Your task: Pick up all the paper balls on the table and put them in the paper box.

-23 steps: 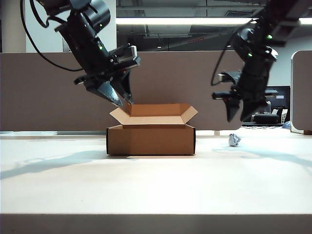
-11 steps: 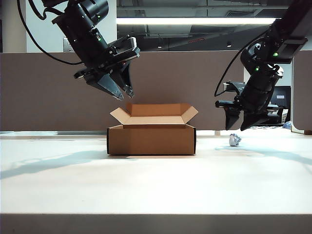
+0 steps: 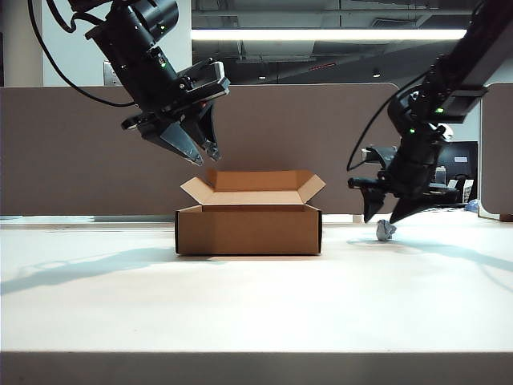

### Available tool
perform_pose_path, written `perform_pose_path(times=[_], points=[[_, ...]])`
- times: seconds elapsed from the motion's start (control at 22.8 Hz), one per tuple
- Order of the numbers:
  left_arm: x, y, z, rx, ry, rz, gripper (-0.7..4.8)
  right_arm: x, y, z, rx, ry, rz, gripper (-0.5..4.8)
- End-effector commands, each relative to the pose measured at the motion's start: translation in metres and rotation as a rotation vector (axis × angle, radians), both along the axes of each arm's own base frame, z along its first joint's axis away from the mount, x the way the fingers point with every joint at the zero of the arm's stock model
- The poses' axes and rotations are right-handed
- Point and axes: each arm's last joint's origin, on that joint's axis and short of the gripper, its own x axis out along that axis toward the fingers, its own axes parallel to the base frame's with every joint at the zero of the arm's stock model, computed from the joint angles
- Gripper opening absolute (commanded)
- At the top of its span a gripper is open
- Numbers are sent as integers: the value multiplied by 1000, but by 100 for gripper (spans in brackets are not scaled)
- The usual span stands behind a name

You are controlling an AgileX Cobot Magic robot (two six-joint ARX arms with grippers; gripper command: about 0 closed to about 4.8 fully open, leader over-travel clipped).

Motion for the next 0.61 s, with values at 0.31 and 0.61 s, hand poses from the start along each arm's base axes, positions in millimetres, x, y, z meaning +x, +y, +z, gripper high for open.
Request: perform_pose_path(times=[0.31, 0.61], points=[[-1, 0, 4, -6, -6, 0, 152, 2, 0, 6, -30, 79, -51, 275], [-2, 0, 4, -5, -4, 0, 152, 0, 1, -1, -40, 117, -53, 268]])
